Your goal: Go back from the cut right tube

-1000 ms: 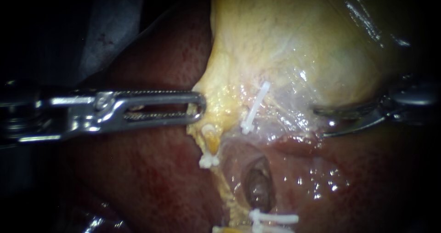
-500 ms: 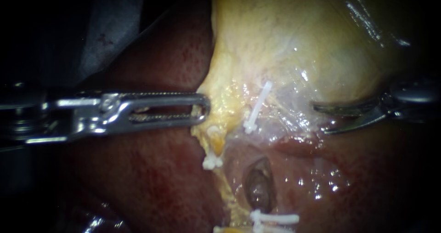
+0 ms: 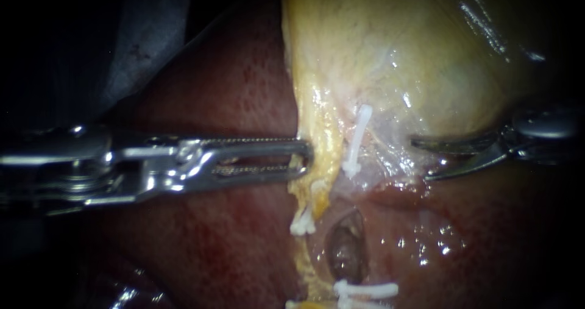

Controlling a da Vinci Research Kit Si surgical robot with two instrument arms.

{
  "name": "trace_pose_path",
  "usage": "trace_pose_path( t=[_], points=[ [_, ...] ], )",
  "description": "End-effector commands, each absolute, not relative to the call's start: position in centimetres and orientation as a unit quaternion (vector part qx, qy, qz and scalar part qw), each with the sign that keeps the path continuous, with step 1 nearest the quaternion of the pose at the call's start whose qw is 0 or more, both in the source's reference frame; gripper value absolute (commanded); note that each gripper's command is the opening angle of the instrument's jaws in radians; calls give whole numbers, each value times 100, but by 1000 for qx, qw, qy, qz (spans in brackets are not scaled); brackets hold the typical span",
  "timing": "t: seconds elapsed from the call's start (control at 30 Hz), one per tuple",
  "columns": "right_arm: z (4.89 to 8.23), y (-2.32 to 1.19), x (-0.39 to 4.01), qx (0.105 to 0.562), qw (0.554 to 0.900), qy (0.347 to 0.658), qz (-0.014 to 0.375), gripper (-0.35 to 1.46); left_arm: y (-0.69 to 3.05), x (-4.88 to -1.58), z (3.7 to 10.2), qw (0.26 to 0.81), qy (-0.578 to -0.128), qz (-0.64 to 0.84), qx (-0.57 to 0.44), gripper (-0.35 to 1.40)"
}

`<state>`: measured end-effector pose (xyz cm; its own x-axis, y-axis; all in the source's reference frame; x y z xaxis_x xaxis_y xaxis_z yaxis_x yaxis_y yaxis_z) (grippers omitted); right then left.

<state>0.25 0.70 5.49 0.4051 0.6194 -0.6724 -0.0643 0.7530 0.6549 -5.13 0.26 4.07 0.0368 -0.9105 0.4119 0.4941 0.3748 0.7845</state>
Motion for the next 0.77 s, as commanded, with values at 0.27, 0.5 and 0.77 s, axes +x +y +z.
trace_pose_path(
  t=[0.27, 0.5, 0.77],
  points=[
    [549, 70, 25, 277, 791, 501, 216, 51, 25, -515, 407, 685, -468, -512, 223, -35],
    [549, 70, 25, 277, 791, 501, 216, 51, 25, -516, 407, 685, -468, -512, 223, -35],
    [550, 69, 26, 277, 791, 501, 216, 51, 24, -516, 407, 685, -468, -512, 223, -35]
  ],
)
